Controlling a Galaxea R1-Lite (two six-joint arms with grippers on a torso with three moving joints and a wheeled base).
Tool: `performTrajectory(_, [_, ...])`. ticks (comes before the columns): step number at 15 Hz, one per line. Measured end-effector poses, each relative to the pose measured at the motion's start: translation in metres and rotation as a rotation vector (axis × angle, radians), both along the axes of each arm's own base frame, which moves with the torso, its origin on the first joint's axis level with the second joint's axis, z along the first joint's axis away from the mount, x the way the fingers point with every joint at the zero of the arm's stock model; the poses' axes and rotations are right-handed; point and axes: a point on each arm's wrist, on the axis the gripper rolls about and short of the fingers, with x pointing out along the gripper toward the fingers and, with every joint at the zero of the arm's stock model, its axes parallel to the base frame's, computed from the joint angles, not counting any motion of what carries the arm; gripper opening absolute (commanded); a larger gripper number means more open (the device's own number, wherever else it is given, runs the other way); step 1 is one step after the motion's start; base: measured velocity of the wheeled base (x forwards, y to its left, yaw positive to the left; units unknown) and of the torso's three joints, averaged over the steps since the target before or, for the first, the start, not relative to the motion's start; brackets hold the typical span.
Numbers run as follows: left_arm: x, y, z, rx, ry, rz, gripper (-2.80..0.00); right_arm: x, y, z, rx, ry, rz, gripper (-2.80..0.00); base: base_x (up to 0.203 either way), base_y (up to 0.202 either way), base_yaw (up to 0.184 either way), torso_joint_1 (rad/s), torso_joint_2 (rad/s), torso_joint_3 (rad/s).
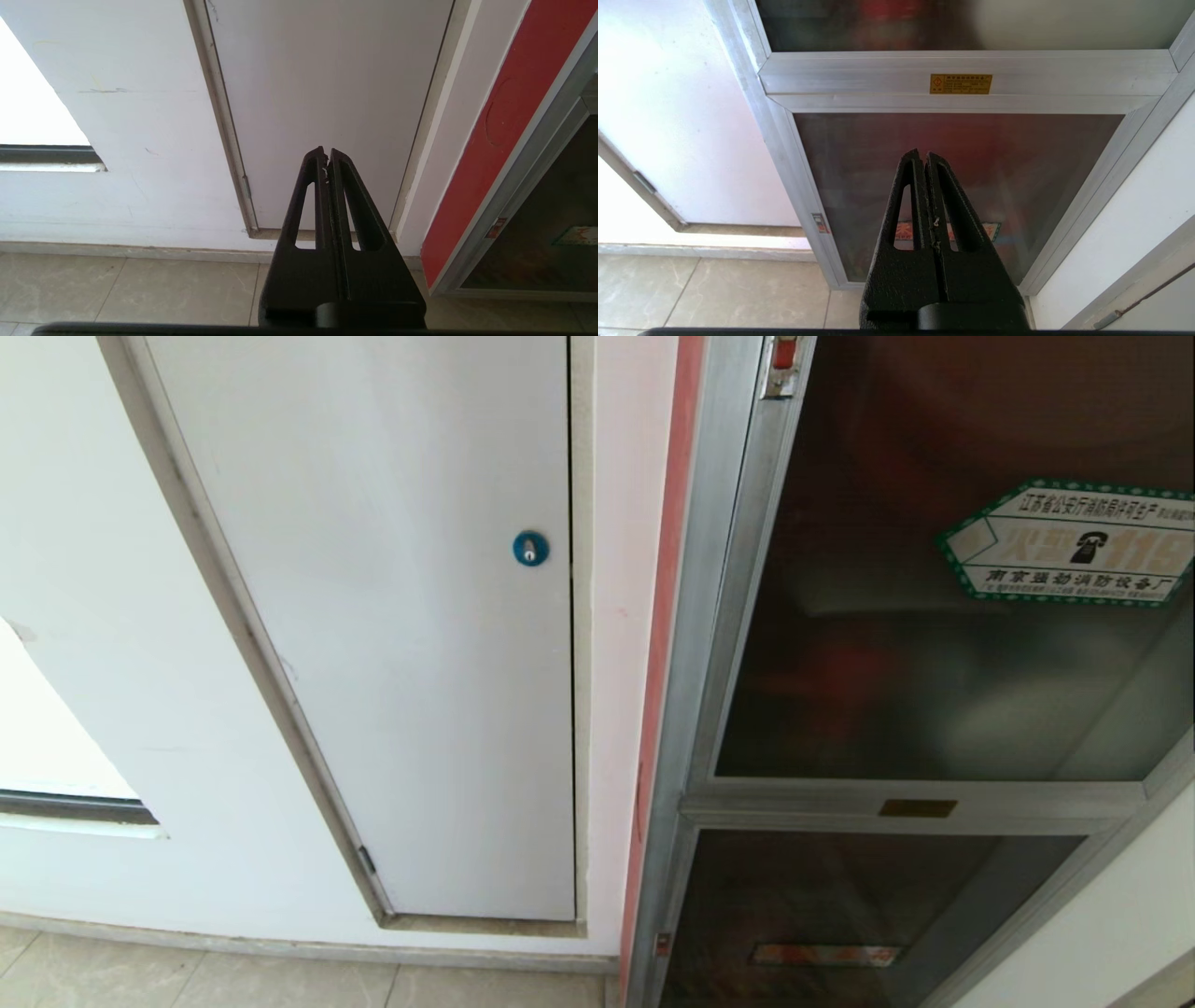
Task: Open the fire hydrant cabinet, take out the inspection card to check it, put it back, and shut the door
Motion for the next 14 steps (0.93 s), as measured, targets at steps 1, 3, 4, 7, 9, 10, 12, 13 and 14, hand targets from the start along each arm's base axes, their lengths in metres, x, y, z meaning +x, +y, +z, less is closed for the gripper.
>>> performTrajectory(1, [0.0000, 0.0000, 0.0000, 0.000, 0.000, 0.000, -2.80, 0.0000, 0.0000, 0.0000, 0.000, 0.000, 0.000, -2.80, 0.000, 0.000, 0.000, 0.000, 0.00, 0.000])
performTrajectory(3, [0.0000, 0.0000, 0.0000, 0.000, 0.000, 0.000, -2.80, 0.0000, 0.0000, 0.0000, 0.000, 0.000, 0.000, -2.80, 0.000, 0.000, 0.000, 0.000, 0.00, 0.000])
performTrajectory(4, [0.0000, 0.0000, 0.0000, 0.000, 0.000, 0.000, -2.80, 0.0000, 0.0000, 0.0000, -0.001, 0.000, 0.000, -2.80, 0.000, 0.000, 0.000, 0.000, 0.00, 0.000])
performTrajectory(7, [0.0000, 0.0000, 0.0000, 0.000, 0.000, 0.000, -2.80, 0.0000, 0.0000, 0.0000, 0.001, 0.000, -0.001, -2.80, 0.000, 0.000, 0.000, 0.000, 0.00, 0.000])
performTrajectory(9, [0.0000, 0.0000, 0.0000, 0.000, 0.000, 0.000, -2.80, 0.0000, 0.0000, 0.0000, 0.002, 0.000, -0.001, -2.80, 0.000, 0.000, 0.000, 0.000, 0.00, 0.000])
performTrajectory(10, [0.0000, 0.0000, 0.0000, 0.000, 0.000, 0.000, -2.80, 0.0000, 0.0000, 0.0000, 0.002, 0.000, -0.001, -2.80, 0.000, 0.000, 0.000, 0.000, 0.00, 0.000])
performTrajectory(12, [0.0000, 0.0000, 0.0001, 0.000, -0.001, 0.000, -2.80, 0.0000, -0.0001, 0.0000, 0.010, 0.000, -0.006, -2.80, 0.000, 0.000, 0.000, 0.000, 0.00, 0.000])
performTrajectory(13, [0.0000, 0.0000, 0.0000, 0.000, 0.000, 0.000, -2.80, 0.0000, -0.0002, 0.0000, 0.013, 0.000, -0.007, -2.80, 0.000, 0.000, 0.000, 0.000, 0.00, 0.000])
performTrajectory(14, [0.0000, 0.0000, 0.0000, 0.000, 0.000, 0.000, -2.80, 0.0000, -0.0002, 0.0000, 0.013, 0.000, -0.007, -2.80, 0.000, 0.000, 0.000, 0.000, 0.00, 0.000])
